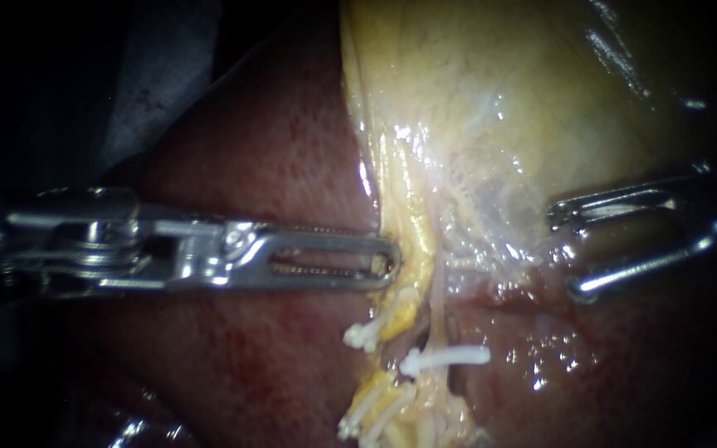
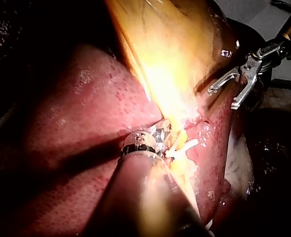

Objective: Going back first clip right tube

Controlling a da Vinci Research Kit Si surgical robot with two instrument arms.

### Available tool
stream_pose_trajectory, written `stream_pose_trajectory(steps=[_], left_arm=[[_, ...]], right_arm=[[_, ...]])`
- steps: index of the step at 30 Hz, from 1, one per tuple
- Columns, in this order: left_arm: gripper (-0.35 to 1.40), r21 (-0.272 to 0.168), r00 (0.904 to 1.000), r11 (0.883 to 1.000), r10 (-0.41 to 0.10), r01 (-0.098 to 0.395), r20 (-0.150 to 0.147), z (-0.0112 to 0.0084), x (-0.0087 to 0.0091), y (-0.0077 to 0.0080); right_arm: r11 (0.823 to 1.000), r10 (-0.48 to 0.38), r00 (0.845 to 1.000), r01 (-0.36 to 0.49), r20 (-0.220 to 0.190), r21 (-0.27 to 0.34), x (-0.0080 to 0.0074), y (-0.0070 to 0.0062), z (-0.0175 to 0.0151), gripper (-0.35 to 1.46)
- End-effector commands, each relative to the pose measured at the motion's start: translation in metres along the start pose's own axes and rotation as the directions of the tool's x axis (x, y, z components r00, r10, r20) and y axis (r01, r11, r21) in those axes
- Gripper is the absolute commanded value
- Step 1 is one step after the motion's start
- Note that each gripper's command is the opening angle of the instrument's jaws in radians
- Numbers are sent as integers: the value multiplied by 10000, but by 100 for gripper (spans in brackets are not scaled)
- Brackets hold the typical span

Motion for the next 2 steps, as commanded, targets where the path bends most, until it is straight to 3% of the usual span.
stream_pose_trajectory(steps=[1,2], left_arm=[[-35,-7,10000,10000,6,-6,-2,0,0,0],[-35,-7,10000,10000,7,-7,-2,-1,0,0]], right_arm=[[10000,3,10000,-3,0,-4,0,0,0,49],[10000,2,10000,-2,0,-4,0,0,0,49]])
